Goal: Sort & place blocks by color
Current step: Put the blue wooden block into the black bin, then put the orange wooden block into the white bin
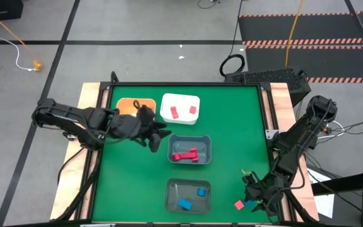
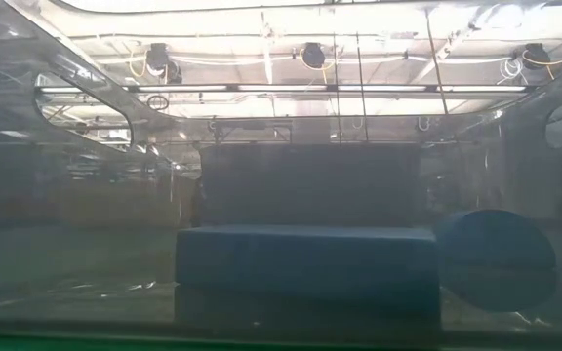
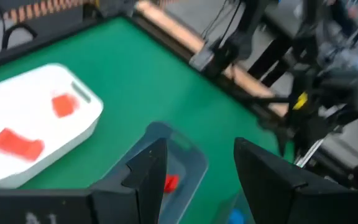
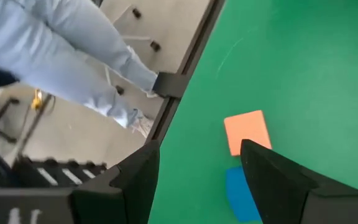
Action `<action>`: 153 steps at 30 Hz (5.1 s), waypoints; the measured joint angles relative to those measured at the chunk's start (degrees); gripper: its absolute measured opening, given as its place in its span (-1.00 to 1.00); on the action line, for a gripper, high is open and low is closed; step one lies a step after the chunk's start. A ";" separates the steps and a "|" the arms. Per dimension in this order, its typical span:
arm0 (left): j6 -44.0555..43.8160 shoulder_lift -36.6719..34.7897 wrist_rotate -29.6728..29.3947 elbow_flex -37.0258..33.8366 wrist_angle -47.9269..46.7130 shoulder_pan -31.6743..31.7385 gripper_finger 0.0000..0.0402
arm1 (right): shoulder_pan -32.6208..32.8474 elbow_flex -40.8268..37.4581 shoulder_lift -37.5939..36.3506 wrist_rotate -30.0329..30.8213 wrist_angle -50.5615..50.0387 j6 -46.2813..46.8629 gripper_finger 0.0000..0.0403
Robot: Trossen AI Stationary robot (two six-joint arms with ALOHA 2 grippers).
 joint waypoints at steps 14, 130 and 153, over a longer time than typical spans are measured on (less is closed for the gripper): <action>-0.04 0.00 -10.14 0.00 12.42 -4.37 -0.07 | 3.54 -0.13 0.13 6.09 -8.64 -18.18 0.07; 6.34 0.04 -6.76 0.00 7.66 -9.95 -0.07 | -14.99 0.94 19.41 25.15 45.82 -15.35 -0.43; 6.47 0.04 -6.82 0.00 6.21 -11.97 -0.07 | -14.16 0.92 15.20 15.31 38.91 1.18 -0.10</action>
